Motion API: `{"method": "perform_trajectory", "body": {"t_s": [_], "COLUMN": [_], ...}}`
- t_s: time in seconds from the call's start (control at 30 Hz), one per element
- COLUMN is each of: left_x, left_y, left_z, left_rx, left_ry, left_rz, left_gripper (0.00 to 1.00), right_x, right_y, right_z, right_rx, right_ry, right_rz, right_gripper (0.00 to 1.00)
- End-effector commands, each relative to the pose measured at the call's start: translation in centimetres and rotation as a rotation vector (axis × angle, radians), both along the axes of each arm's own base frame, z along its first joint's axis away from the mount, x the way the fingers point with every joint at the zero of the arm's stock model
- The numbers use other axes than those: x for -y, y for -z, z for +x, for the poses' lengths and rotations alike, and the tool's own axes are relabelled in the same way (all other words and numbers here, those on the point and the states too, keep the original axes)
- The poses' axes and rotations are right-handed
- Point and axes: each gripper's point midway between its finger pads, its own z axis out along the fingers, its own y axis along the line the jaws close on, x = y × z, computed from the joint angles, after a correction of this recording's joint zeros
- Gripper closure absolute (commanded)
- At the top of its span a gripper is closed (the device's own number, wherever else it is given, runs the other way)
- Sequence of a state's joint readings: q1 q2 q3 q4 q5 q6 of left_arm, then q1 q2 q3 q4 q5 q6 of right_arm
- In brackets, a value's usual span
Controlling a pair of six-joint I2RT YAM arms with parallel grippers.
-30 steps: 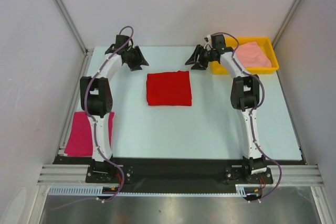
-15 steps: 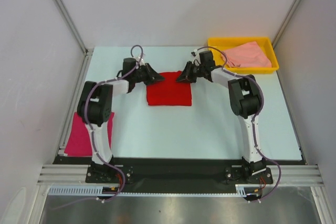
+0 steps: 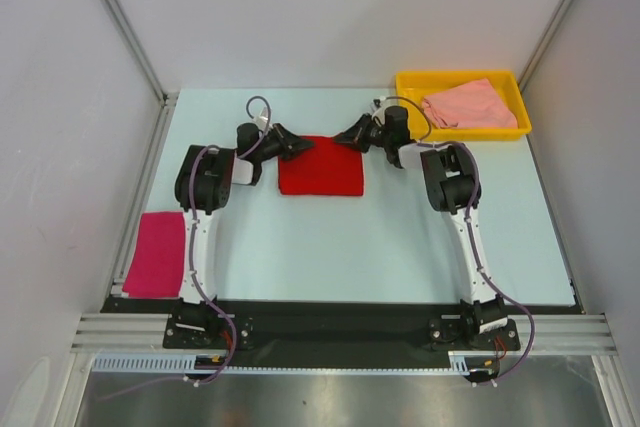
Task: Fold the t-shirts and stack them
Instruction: Fold the tshirt
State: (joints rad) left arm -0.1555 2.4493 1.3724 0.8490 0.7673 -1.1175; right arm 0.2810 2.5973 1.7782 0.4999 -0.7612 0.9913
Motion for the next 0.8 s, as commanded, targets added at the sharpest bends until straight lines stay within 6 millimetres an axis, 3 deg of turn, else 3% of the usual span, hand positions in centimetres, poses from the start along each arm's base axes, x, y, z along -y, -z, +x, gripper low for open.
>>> {"method": "perform_trajectory", "body": {"t_s": [0.0,0.03,0.07,0.1,0.13,0.17,0.2,0.33,0.4,0.47,0.5,0.53,0.6,0.63,0.77], "left_x": [-2.3,-3.0,-3.3,-3.8,-4.6,-5.1,-5.6,-7.3,-7.4,-7.4,-7.5,-7.3,-7.3,-6.9,-5.5], "left_y": [-1.3,-0.6,-0.8,-0.3,2.1,2.3,3.0,3.6,3.4,1.4,1.4,-0.7,-3.1,-5.7,-9.2], "left_z": [3.2,3.8,4.6,5.1,5.1,5.9,6.1,7.7,8.4,9.7,9.5,9.7,9.8,9.6,7.0], "left_rx": [0.076,0.055,0.047,0.012,-0.118,-0.124,-0.157,-0.202,-0.203,-0.118,-0.136,-0.086,-0.009,0.041,0.128], "left_ry": [-0.093,-0.125,-0.140,-0.159,-0.187,-0.221,-0.233,-0.270,-0.259,-0.222,-0.207,-0.194,-0.163,-0.151,-0.077], "left_rz": [-0.054,-0.059,-0.065,-0.052,-0.017,0.001,0.014,0.018,0.028,0.079,0.119,0.152,0.235,0.249,0.314], "left_gripper": [0.83,0.82,0.82,0.82,0.82,0.82,0.82,0.79,0.76,0.72,0.70,0.64,0.60,0.57,0.55], "right_x": [1.7,1.7,1.8,1.7,1.6,1.6,1.9,3.1,3.4,3.3,3.4,3.5,3.4,3.4,3.1], "right_y": [1.0,0.9,2.0,1.7,1.8,2.7,2.1,3.9,4.9,5.4,5.3,5.0,3.8,3.1,-1.5], "right_z": [3.8,4.4,4.6,5.7,6.1,6.2,7.3,9.0,8.9,9.2,9.4,9.7,10.1,10.3,11.7], "right_rx": [0.031,0.038,-0.011,0.000,-0.002,-0.032,-0.023,-0.086,-0.133,-0.142,-0.134,-0.124,-0.095,-0.082,0.014], "right_ry": [0.130,0.143,0.156,0.169,0.172,0.185,0.215,0.315,0.325,0.323,0.320,0.322,0.314,0.317,0.319], "right_rz": [0.004,-0.004,-0.039,-0.055,-0.067,-0.097,-0.111,-0.197,-0.198,-0.192,-0.196,-0.197,-0.176,-0.168,-0.126], "right_gripper": [0.92,0.92,0.92,0.92,0.92,0.92,0.93,0.93,0.93,0.93,0.93,0.93,0.93,0.93,0.91]}}
